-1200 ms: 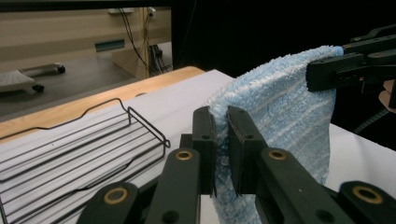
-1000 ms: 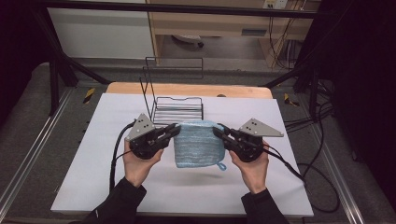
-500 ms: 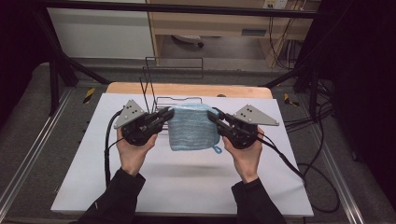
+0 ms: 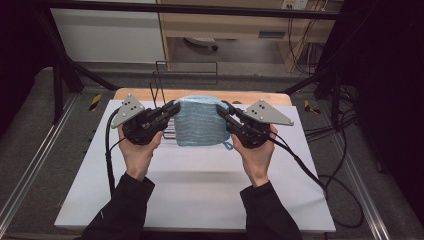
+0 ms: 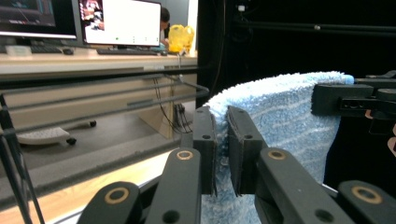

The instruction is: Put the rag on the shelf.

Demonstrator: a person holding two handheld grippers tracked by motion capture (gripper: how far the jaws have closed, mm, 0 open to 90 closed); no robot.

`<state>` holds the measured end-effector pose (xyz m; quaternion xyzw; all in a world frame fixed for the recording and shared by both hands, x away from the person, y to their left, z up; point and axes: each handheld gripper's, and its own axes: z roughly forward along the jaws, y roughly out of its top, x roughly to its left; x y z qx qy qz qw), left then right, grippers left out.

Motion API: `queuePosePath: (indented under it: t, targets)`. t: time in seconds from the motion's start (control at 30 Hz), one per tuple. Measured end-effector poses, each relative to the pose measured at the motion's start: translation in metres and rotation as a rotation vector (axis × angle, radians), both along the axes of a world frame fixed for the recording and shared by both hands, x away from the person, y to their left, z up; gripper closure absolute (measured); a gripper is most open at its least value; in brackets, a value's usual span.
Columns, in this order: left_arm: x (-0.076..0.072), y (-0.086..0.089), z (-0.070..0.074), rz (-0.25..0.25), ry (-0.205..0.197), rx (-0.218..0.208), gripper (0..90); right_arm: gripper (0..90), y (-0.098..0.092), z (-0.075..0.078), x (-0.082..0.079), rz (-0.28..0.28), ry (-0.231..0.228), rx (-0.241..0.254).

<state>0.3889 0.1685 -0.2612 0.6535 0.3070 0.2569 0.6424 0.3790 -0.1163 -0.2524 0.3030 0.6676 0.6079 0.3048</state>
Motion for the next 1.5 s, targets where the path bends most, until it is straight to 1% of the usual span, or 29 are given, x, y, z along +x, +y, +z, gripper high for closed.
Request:
queuePosePath:
  t: [0.07,0.13,0.33,0.67,0.83,0.93,0.97,1.03,1.07,1.17,1.23,1.27,1.33,1.43,1.5]
  targets:
    - [0.001,0.001,0.004,0.005,-0.013,-0.008,82.6,78.5,0.003,0.006,0.001,-0.004,-0.014,0.008]
    - [0.002,0.002,0.007,0.008,-0.022,-0.012,82.6,78.5,0.004,0.007,0.002,-0.004,-0.023,0.008]
    - [0.005,0.007,0.018,0.026,-0.041,-0.028,82.6,78.6,0.01,0.018,0.006,-0.008,-0.051,0.01]
    - [0.012,0.016,0.039,0.041,-0.069,-0.066,82.6,78.6,0.022,0.044,0.015,-0.01,-0.093,0.008]
    - [0.016,0.02,0.05,0.053,-0.084,-0.074,82.6,78.6,0.028,0.056,0.02,-0.011,-0.11,0.008]
    - [0.018,0.023,0.057,0.058,-0.096,-0.069,82.6,78.6,0.03,0.063,0.023,-0.012,-0.119,0.011]
    - [0.019,0.023,0.06,0.059,-0.098,-0.077,82.6,78.6,0.03,0.065,0.025,-0.012,-0.122,0.008]
    - [0.02,0.024,0.064,0.063,-0.108,-0.076,82.6,78.6,0.032,0.071,0.026,-0.015,-0.127,0.01]
    - [0.021,0.023,0.067,0.066,-0.112,-0.084,82.6,78.6,0.032,0.073,0.028,-0.014,-0.133,0.011]
    - [0.023,0.024,0.074,0.07,-0.123,-0.091,82.7,78.6,0.034,0.081,0.031,-0.015,-0.145,0.019]
    - [0.024,0.024,0.079,0.077,-0.13,-0.086,82.6,78.6,0.034,0.085,0.033,-0.014,-0.147,0.025]
    - [0.024,0.024,0.081,0.086,-0.142,-0.078,82.6,78.6,0.034,0.087,0.035,-0.013,-0.152,0.029]
    - [0.025,0.025,0.086,0.091,-0.15,-0.078,82.6,78.7,0.035,0.09,0.037,-0.01,-0.159,0.034]
    - [0.028,0.026,0.092,0.098,-0.157,-0.088,82.6,78.6,0.036,0.095,0.04,-0.001,-0.16,0.047]
    - [0.03,0.027,0.095,0.102,-0.16,-0.092,82.6,78.7,0.037,0.099,0.042,-0.001,-0.166,0.046]
